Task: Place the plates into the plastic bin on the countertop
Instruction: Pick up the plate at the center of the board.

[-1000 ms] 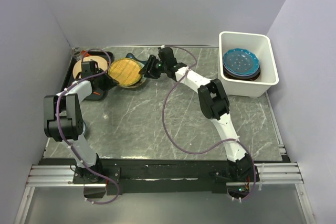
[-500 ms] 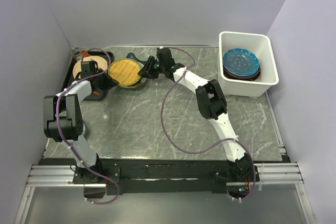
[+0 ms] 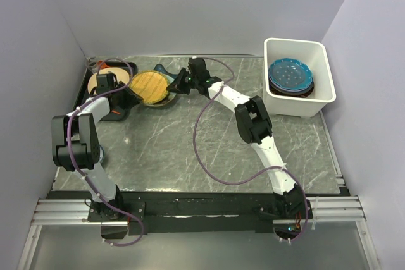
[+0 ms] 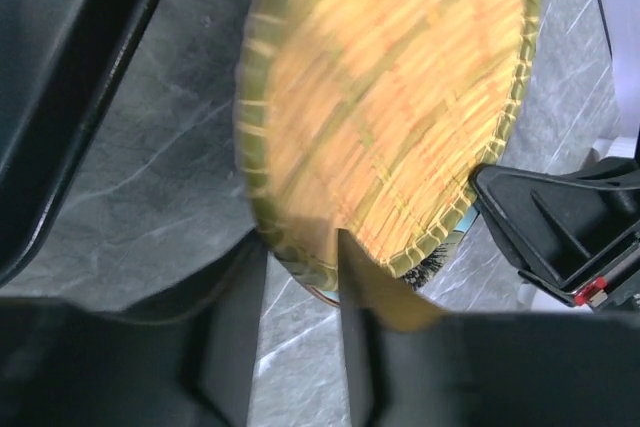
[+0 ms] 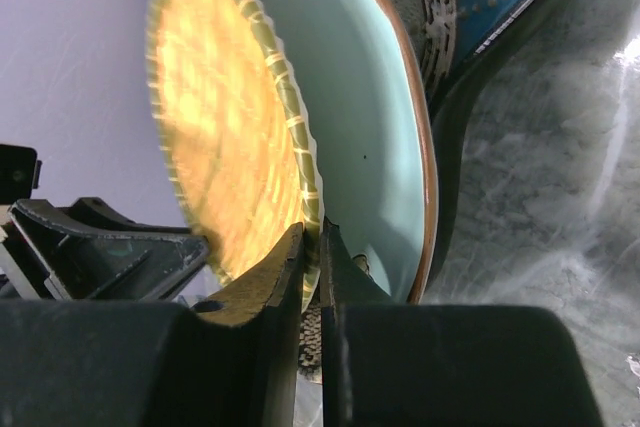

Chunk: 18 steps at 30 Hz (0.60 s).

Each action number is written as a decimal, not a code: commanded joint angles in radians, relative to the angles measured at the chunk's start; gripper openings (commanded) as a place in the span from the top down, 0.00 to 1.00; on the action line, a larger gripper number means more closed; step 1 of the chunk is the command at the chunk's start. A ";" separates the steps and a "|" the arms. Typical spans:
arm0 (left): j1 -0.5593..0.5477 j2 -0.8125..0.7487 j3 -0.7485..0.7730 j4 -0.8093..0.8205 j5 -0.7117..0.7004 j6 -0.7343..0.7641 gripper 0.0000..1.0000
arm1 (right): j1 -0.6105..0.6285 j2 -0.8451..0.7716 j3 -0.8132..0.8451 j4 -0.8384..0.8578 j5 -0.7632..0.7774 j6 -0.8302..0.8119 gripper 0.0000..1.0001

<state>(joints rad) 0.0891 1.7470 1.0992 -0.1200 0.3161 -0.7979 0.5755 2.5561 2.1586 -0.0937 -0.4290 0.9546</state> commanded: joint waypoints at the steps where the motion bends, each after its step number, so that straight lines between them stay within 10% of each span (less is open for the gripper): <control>1: -0.006 -0.050 0.028 0.042 0.038 0.022 0.51 | -0.008 -0.040 -0.029 0.089 -0.011 0.007 0.94; 7: -0.006 -0.075 0.031 0.059 0.040 0.016 0.25 | -0.025 -0.079 -0.078 0.132 -0.016 0.026 0.96; 18: -0.005 -0.125 0.030 0.031 0.006 0.022 0.11 | -0.051 -0.129 -0.181 0.270 -0.054 0.088 0.97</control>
<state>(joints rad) 0.0860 1.6863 1.1000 -0.1108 0.3347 -0.7872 0.5449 2.5137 2.0087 0.0769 -0.4633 1.0157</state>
